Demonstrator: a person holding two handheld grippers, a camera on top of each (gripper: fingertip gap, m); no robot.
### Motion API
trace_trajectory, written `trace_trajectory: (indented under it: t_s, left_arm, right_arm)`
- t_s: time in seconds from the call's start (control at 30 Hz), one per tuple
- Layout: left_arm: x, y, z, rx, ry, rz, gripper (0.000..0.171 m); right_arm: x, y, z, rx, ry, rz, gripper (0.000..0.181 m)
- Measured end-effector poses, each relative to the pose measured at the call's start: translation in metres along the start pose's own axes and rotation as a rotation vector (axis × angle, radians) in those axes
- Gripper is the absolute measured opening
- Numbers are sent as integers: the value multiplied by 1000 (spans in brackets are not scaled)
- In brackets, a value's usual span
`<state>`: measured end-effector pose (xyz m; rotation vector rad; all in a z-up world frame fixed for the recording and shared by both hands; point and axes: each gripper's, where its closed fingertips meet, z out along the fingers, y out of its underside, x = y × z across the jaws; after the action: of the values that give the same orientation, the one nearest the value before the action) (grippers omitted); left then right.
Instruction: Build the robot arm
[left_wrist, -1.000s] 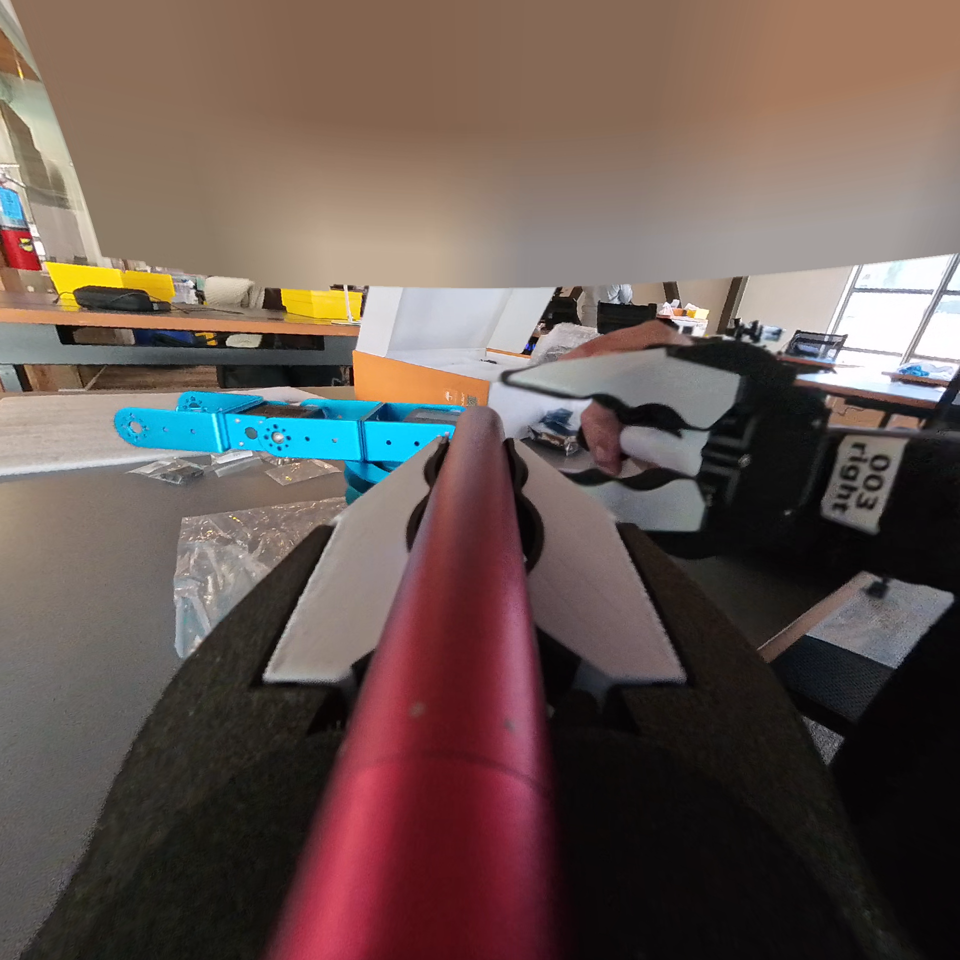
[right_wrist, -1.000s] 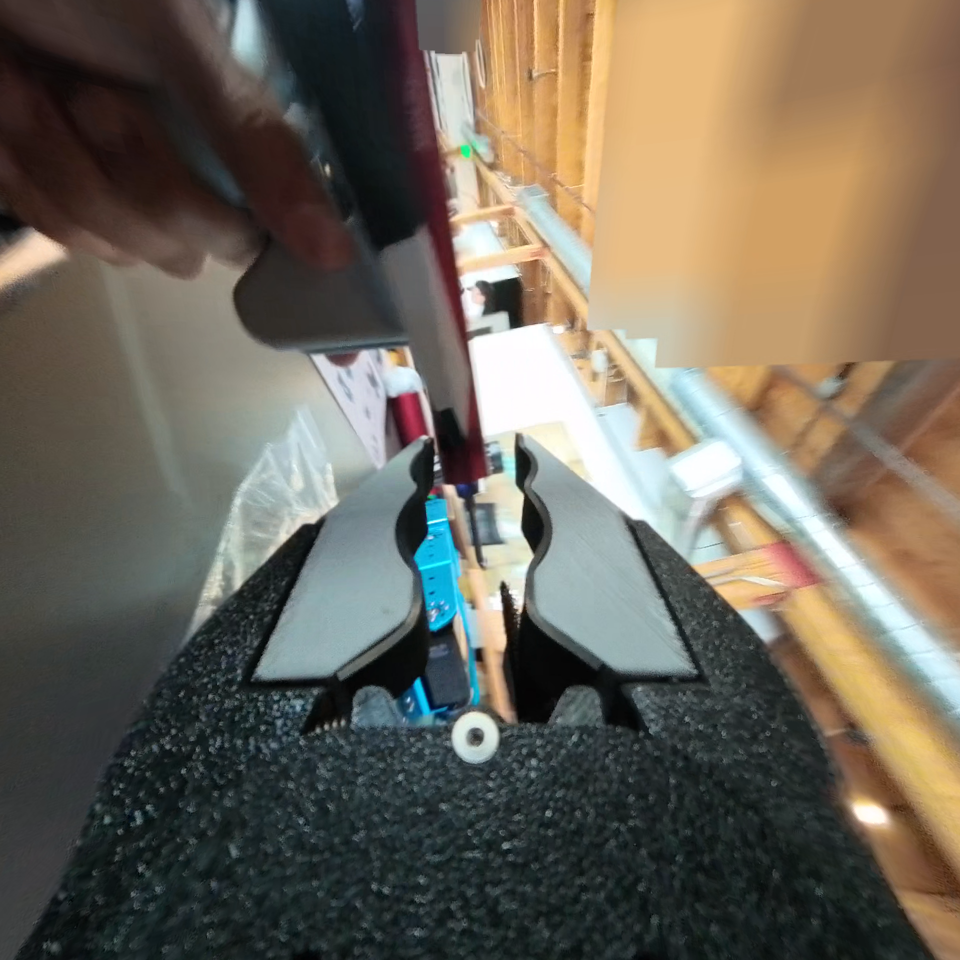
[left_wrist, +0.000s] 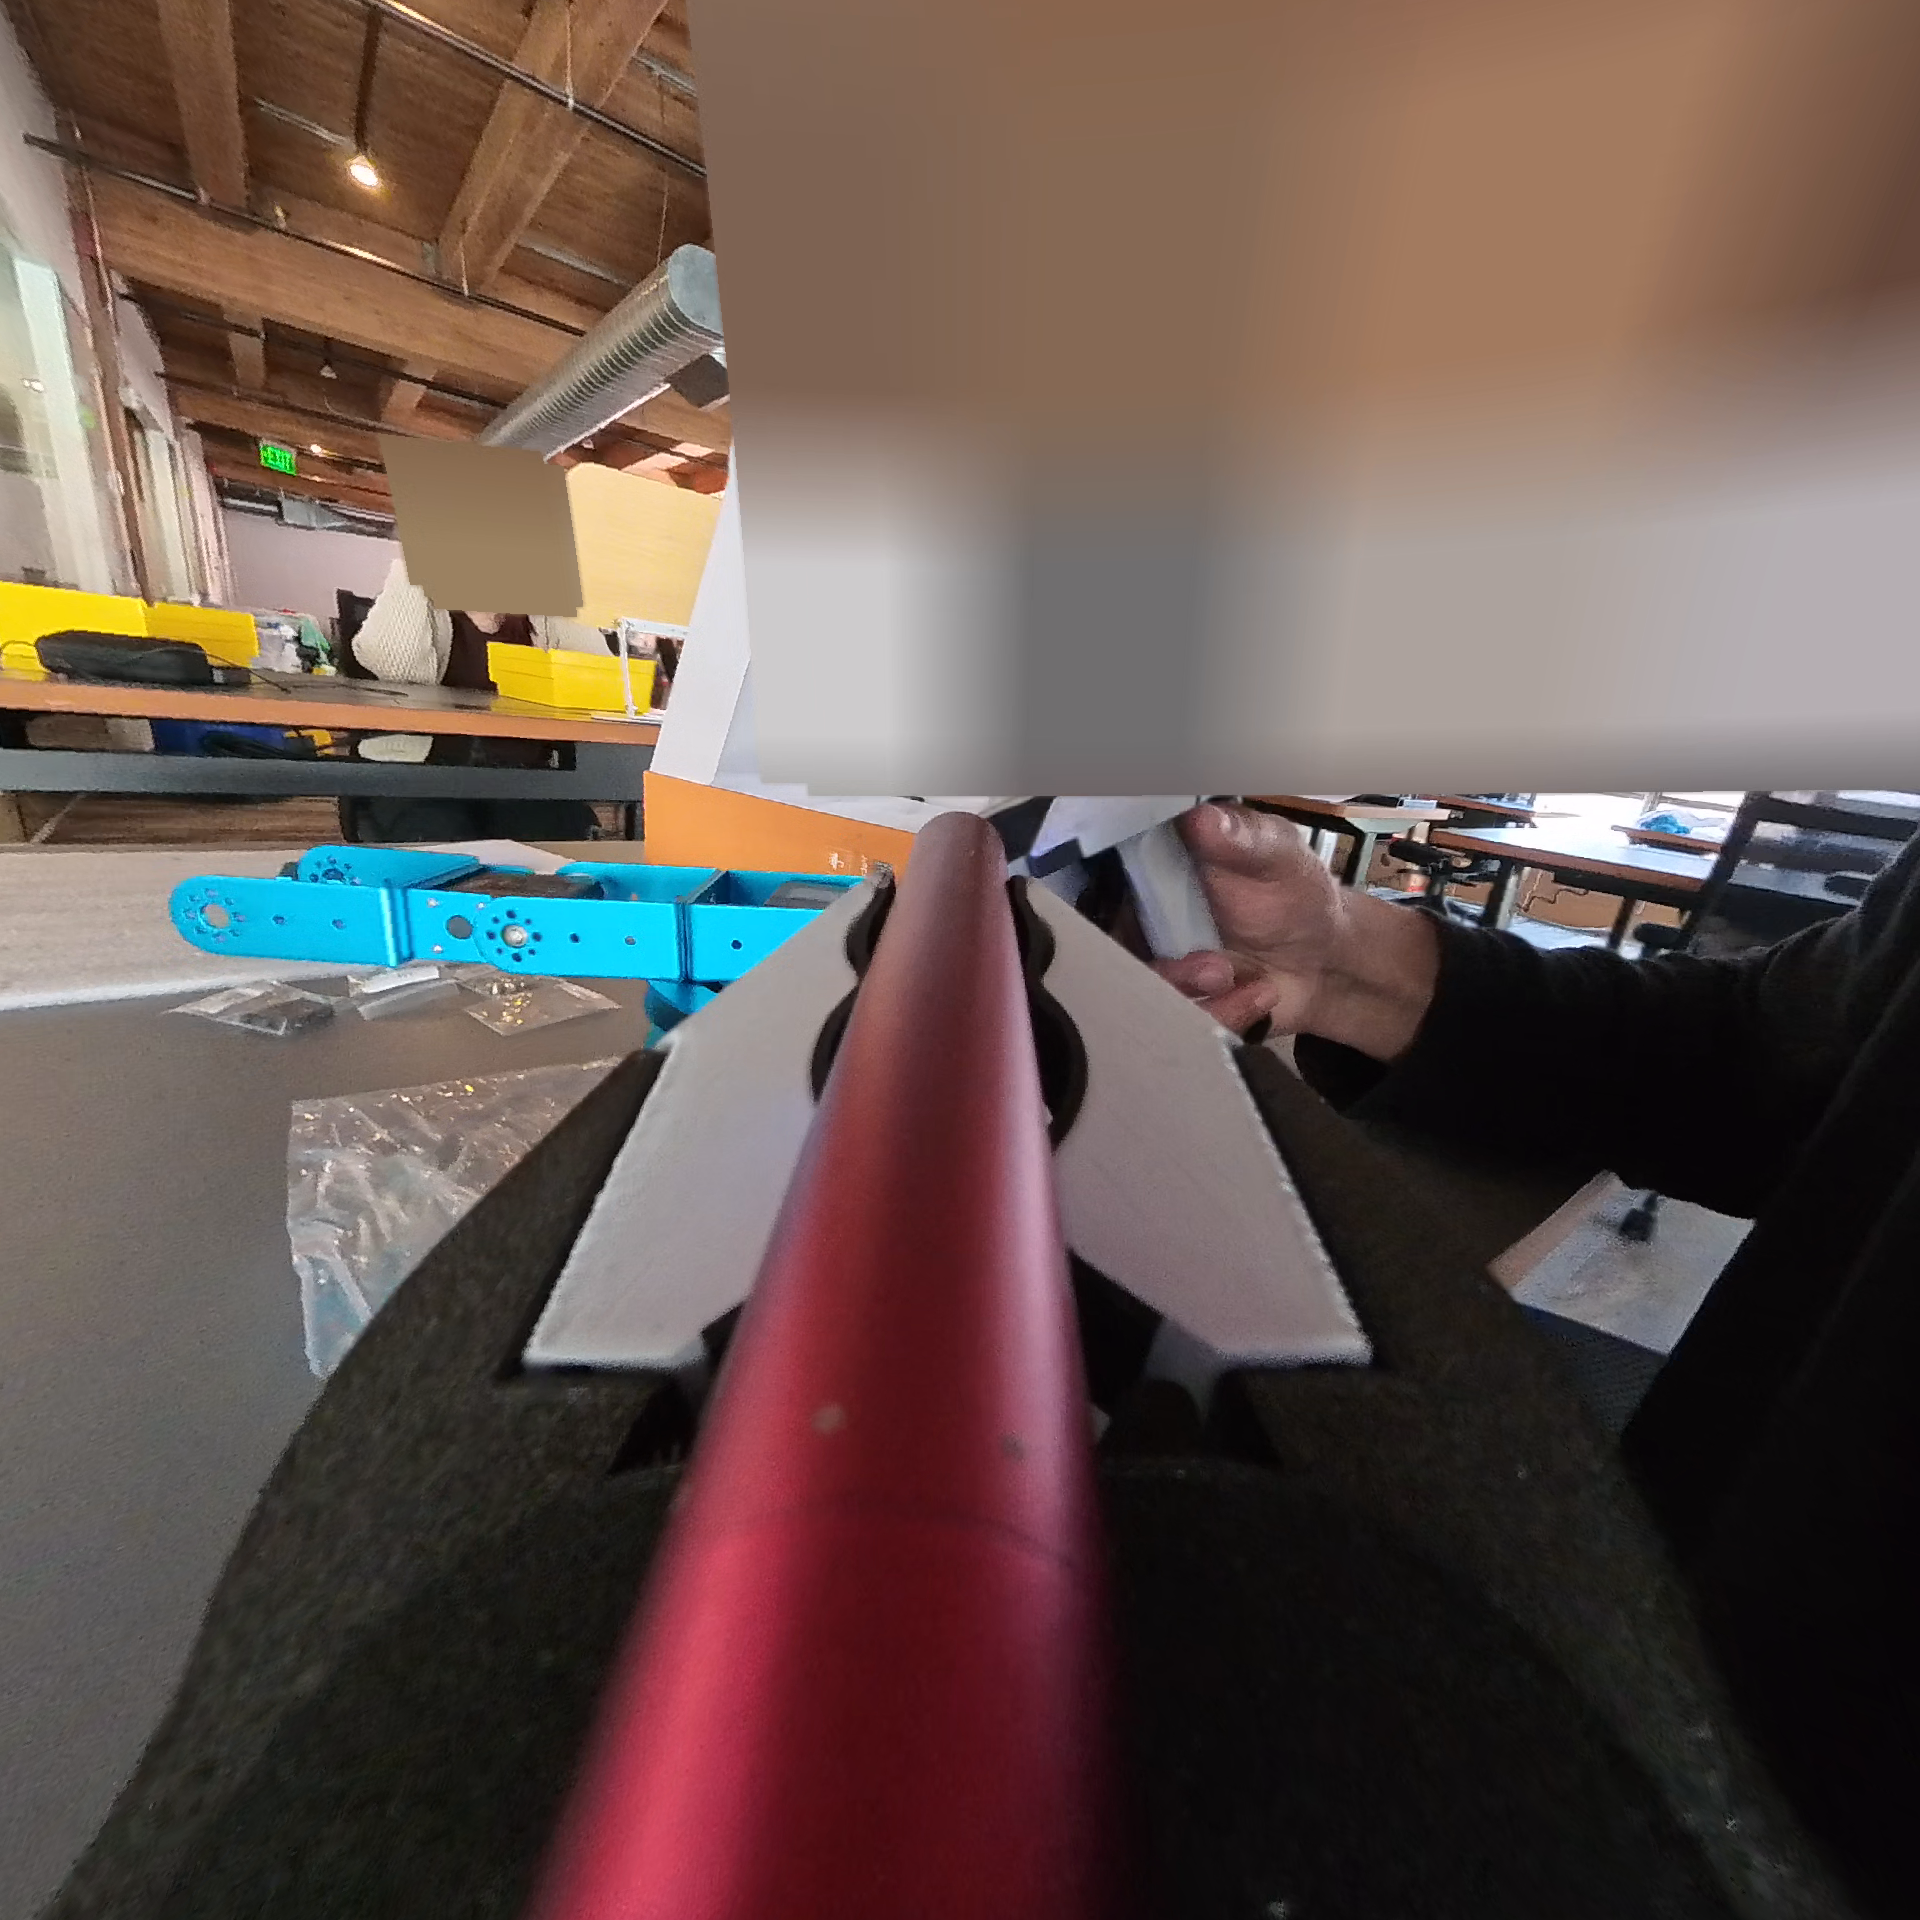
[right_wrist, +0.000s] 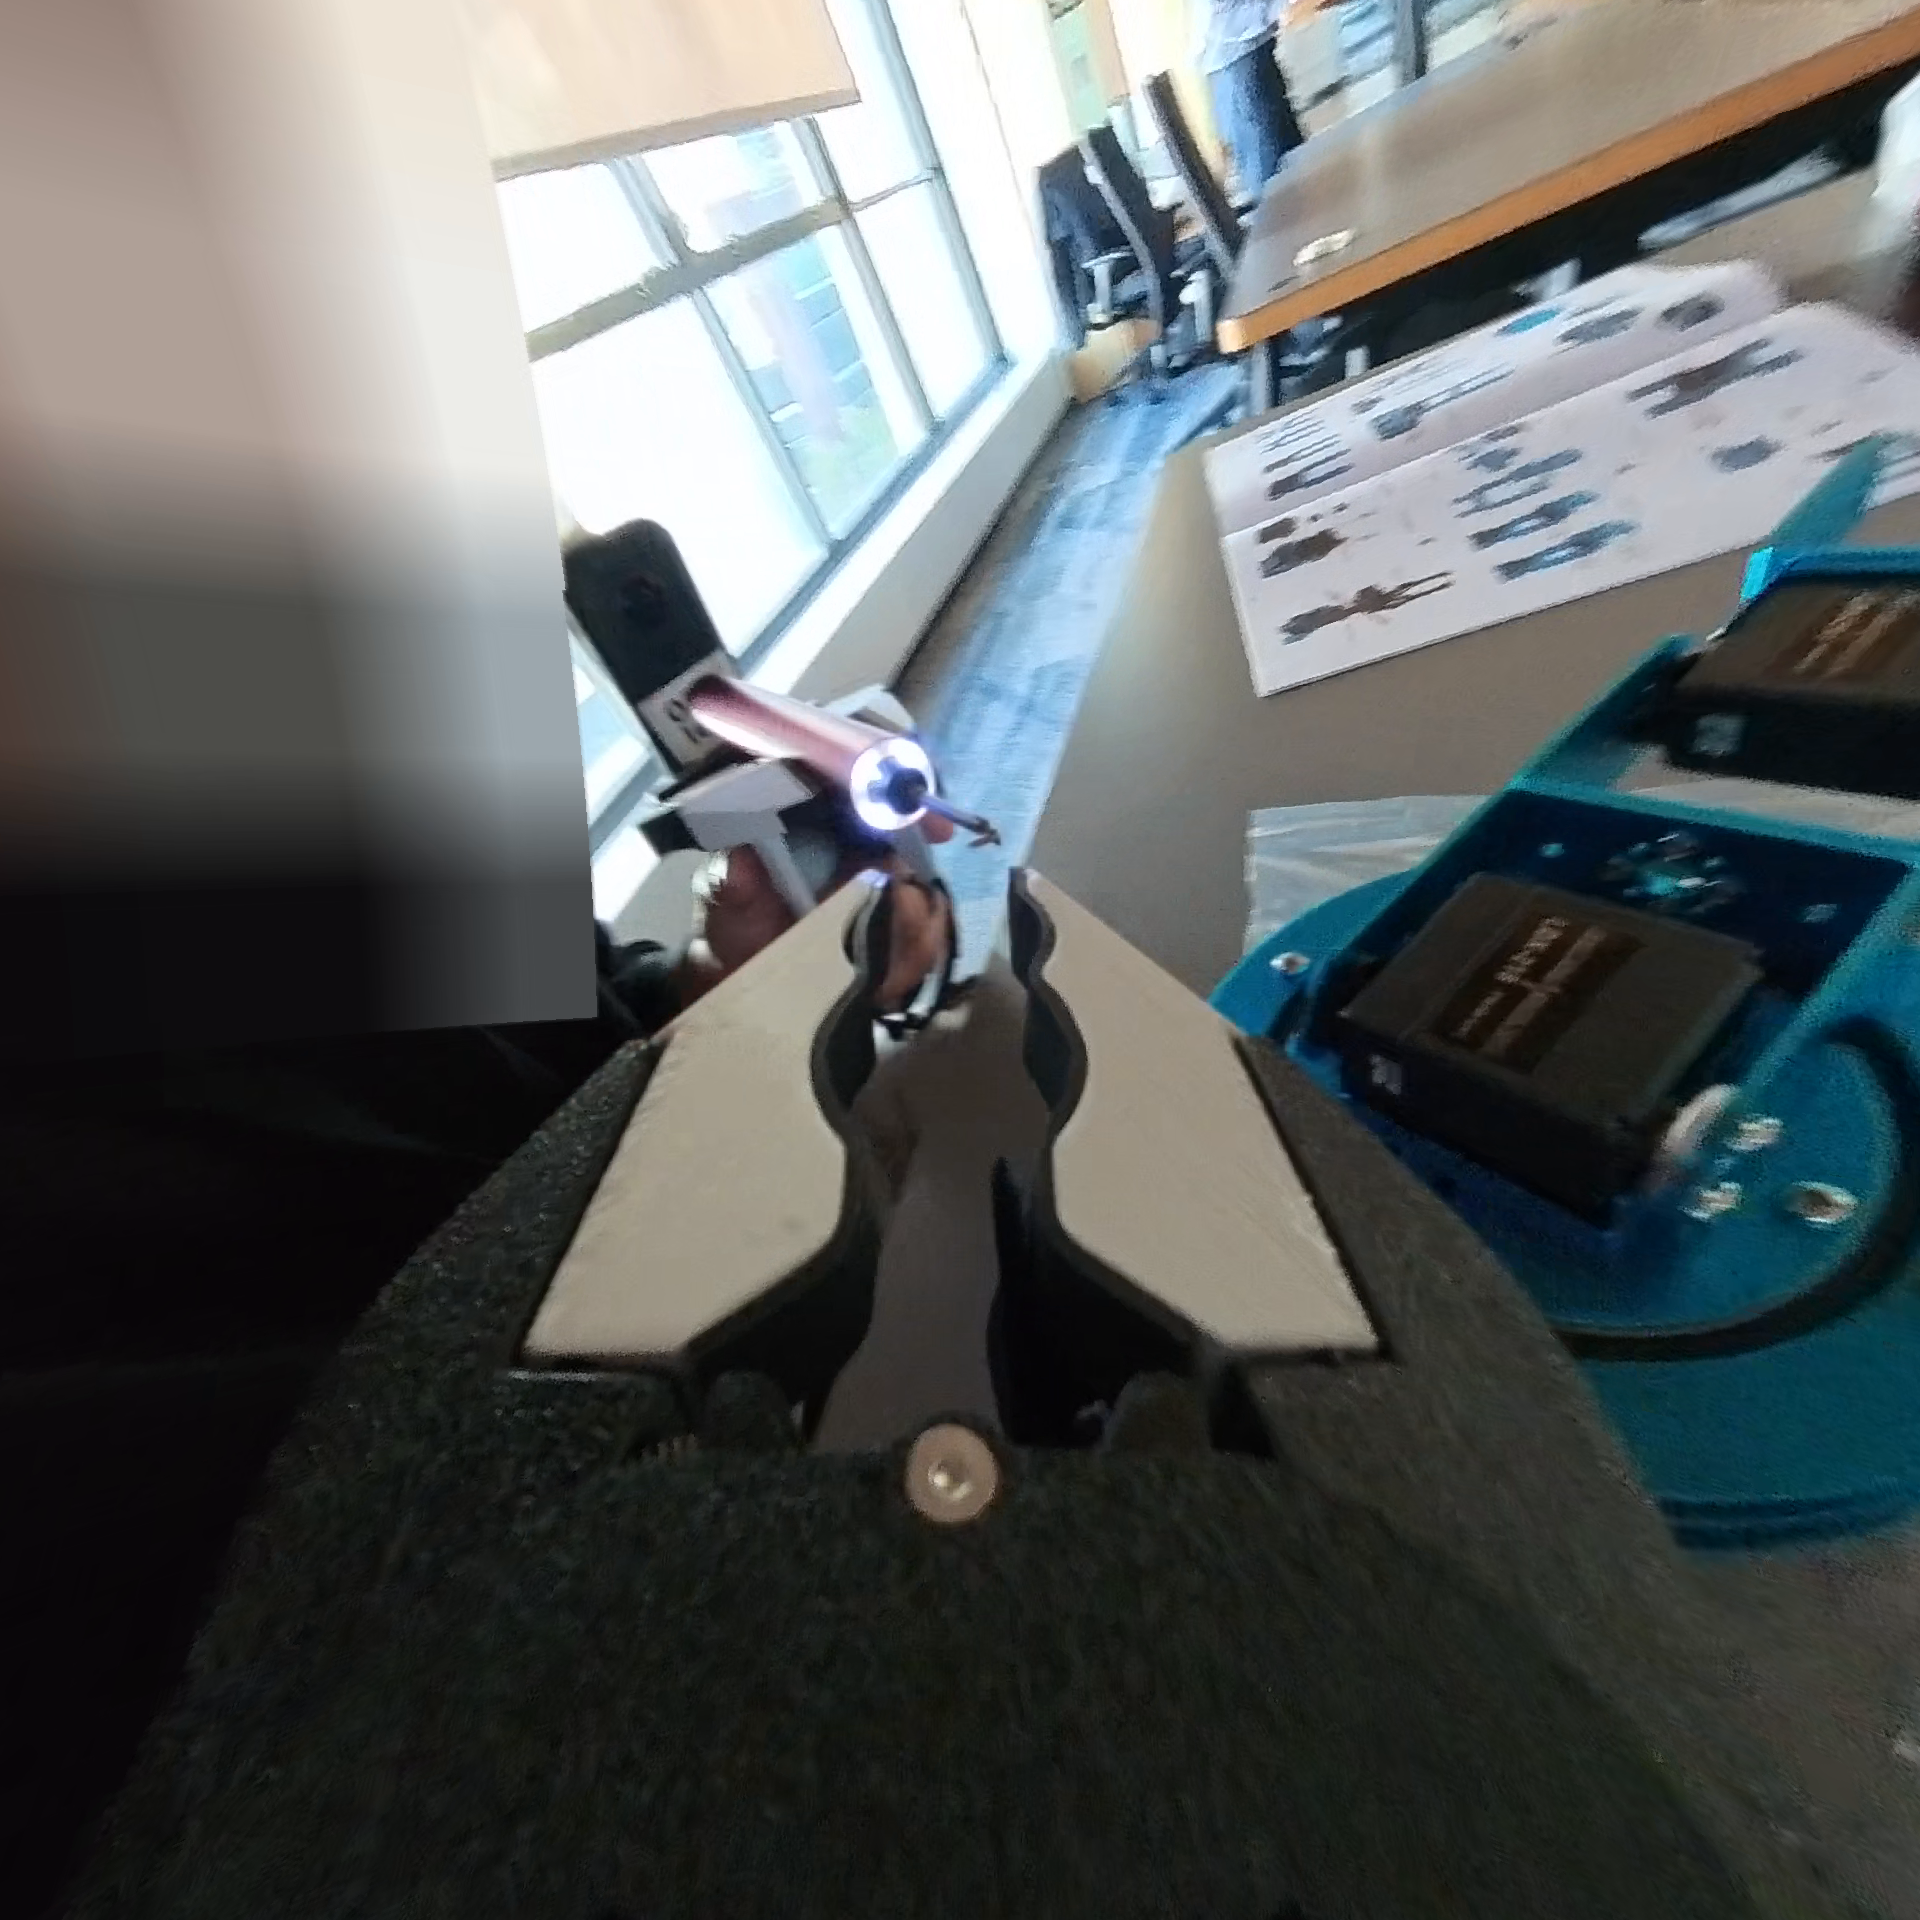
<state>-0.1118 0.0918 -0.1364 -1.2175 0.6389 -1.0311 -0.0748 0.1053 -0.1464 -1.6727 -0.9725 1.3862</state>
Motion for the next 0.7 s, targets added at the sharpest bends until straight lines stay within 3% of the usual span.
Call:
trace_trajectory:
  t_s: [0.17,0.43,0.7]
  left_arm:
    - [3,-1,-2,1,-4,88,20]
    - [2,1,-2,-13,-9,90,21]
    - [4,3,-1,-15,-5,83,20]
  right_arm:
    - [-6,-10,-6,71,-127,160,20]
    - [-4,-10,-6,66,-101,132,17]
    - [4,-8,-5,58,-26,74,1]
